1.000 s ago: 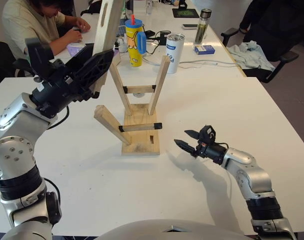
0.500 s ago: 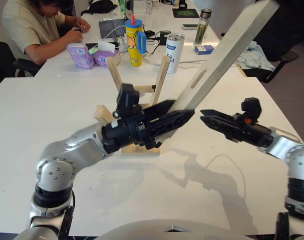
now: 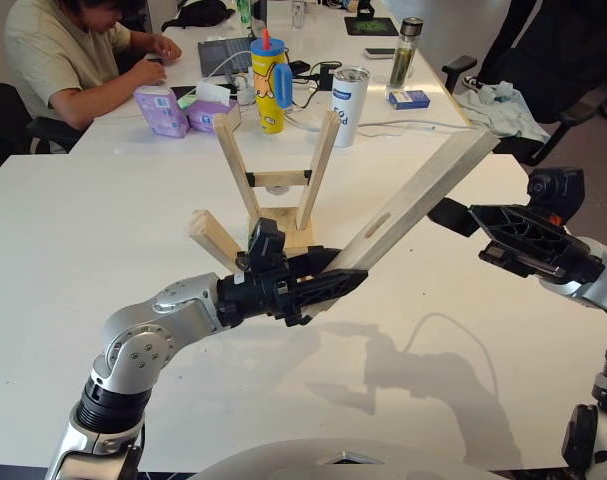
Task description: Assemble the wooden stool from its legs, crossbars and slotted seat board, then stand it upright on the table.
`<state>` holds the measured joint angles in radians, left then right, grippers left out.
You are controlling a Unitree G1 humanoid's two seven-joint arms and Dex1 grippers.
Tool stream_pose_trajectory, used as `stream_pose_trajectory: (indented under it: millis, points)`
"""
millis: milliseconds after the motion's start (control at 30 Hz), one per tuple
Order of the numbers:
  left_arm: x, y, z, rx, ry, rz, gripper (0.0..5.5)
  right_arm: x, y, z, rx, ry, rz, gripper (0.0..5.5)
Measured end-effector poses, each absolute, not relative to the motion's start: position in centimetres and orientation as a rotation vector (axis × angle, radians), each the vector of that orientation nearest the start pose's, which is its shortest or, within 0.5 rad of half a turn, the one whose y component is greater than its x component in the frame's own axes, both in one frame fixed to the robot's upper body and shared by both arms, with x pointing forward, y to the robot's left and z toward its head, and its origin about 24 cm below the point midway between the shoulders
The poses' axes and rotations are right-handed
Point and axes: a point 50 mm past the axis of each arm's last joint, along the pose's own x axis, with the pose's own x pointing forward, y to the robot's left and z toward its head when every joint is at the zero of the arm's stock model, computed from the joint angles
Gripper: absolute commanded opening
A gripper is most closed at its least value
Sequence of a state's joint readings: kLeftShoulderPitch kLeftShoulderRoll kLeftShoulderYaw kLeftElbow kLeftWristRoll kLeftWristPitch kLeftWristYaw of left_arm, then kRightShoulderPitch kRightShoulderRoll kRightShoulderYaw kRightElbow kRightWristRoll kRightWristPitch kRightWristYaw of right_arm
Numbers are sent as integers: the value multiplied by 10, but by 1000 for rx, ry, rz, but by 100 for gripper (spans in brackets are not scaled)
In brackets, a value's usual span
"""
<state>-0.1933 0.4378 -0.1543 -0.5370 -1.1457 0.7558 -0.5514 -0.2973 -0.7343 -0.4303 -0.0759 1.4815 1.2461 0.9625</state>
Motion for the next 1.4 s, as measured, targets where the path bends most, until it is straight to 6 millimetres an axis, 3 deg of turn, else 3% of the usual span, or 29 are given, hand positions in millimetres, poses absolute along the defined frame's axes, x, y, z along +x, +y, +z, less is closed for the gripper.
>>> stream_pose_trajectory:
  millis: [200,433,833,967,1000,1267,1400]
  points:
    - [201,86,150,-510,194,-1416,206,231,-223,192,809,225,1389,540]
    - [194,86,145,-484,258,-1473,206,233,-211,196,807,243,1457,424]
    - [200,92,146,-503,239,-1428,206,233,-214,194,798,262,1468,221]
    - [200,93,145,-494,237,-1417,206,235,-214,192,795,269,1457,217]
    - [200,93,145,-481,225,-1410,242,235,-214,192,793,263,1456,217]
    - [211,98,145,-458,163,-1333,355,244,-220,187,760,230,1379,212]
    - [215,101,142,-426,161,-1271,374,250,-222,181,698,232,1328,212]
